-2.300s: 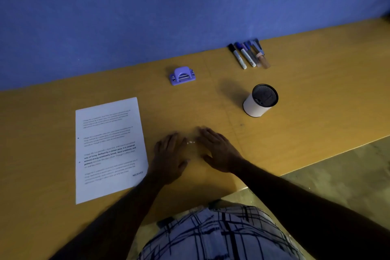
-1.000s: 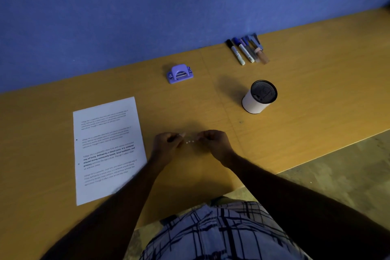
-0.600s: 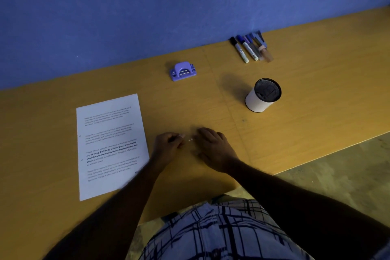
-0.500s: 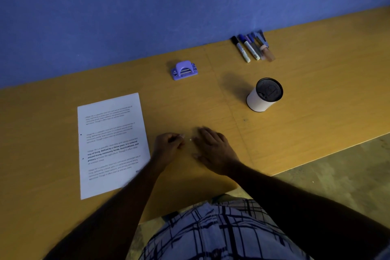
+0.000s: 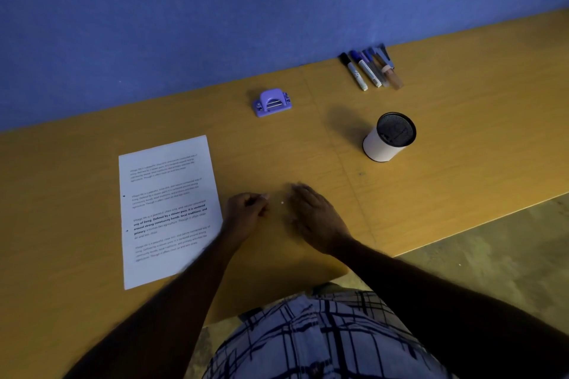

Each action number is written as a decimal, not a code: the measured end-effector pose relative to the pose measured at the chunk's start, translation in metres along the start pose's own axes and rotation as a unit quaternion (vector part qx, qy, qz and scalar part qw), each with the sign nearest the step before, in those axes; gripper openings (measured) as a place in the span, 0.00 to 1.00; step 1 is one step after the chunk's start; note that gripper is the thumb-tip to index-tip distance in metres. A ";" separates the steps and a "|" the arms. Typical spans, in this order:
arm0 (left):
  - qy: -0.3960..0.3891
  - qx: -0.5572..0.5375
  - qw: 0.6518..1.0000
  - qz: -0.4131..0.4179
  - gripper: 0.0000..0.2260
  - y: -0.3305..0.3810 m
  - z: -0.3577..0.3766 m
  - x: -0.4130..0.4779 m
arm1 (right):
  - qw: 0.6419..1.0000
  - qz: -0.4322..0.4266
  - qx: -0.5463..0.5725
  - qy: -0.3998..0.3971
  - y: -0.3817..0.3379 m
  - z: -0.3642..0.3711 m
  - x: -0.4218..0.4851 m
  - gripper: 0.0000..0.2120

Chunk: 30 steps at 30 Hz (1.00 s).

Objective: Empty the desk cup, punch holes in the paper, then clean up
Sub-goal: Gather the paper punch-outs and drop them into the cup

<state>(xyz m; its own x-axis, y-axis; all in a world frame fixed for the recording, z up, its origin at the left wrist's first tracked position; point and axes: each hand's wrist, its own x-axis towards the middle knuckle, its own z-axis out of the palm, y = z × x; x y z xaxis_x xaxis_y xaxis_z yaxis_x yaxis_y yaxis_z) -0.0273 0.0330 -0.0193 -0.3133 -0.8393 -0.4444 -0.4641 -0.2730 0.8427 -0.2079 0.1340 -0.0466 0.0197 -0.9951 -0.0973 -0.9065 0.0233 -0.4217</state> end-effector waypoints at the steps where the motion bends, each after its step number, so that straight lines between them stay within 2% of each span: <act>1: 0.003 -0.003 1.000 0.000 0.09 0.000 0.000 0.001 | 0.999 0.011 0.039 0.014 -0.002 -0.002 0.000 0.26; 3: 0.006 -0.011 1.000 0.002 0.09 0.001 0.001 0.002 | 0.990 0.051 0.119 0.048 -0.007 -0.007 0.002 0.21; 5: 0.003 -0.016 1.000 -0.001 0.09 0.002 0.002 0.003 | 0.953 0.143 0.254 0.077 -0.013 -0.012 0.007 0.15; 6: 0.001 -0.015 1.000 -0.004 0.09 0.002 0.003 0.004 | 0.906 0.206 0.360 0.084 -0.016 -0.014 0.009 0.14; 8: -0.002 -0.012 1.000 -0.006 0.09 0.002 0.005 0.005 | 0.757 0.300 0.575 0.083 -0.020 -0.020 0.014 0.12; 9: -0.004 -0.012 1.000 -0.002 0.09 0.003 0.006 0.006 | 0.688 0.319 0.648 0.076 -0.019 -0.023 0.015 0.12; 10: -0.008 -0.012 1.000 0.002 0.09 0.004 0.008 0.007 | 0.641 0.322 0.693 0.065 -0.018 -0.026 0.015 0.13; 11: -0.013 -0.014 1.000 0.008 0.10 0.006 0.010 0.008 | 0.610 0.315 0.725 0.054 -0.017 -0.029 0.015 0.13; 13: -0.024 -0.023 0.999 0.020 0.10 0.013 0.015 0.011 | 0.575 0.296 0.762 0.042 -0.013 -0.037 0.014 0.14; 15: -0.030 -0.043 0.998 0.028 0.09 0.025 0.023 0.015 | 0.564 0.290 0.772 0.045 -0.008 -0.044 0.014 0.14; 19: -0.029 -0.071 0.996 0.041 0.09 0.054 0.047 0.029 | 0.561 0.282 0.775 0.068 0.007 -0.064 0.015 0.14; 23: -0.061 -0.106 0.991 0.056 0.07 0.090 0.072 0.042 | 0.566 0.268 0.771 0.117 0.028 -0.093 0.016 0.13; 30: -0.128 -0.079 0.983 0.105 0.05 0.155 0.121 0.065 | 0.611 0.248 0.724 0.203 0.084 -0.155 0.014 0.12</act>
<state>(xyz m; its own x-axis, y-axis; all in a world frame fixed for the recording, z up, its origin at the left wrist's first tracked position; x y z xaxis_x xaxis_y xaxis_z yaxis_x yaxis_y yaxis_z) -0.2203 -0.0068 0.0460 -0.5960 -0.7449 -0.2999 -0.2381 -0.1928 0.9519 -0.3491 0.1071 0.0566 -0.4785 -0.7659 -0.4294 0.5705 0.1005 -0.8151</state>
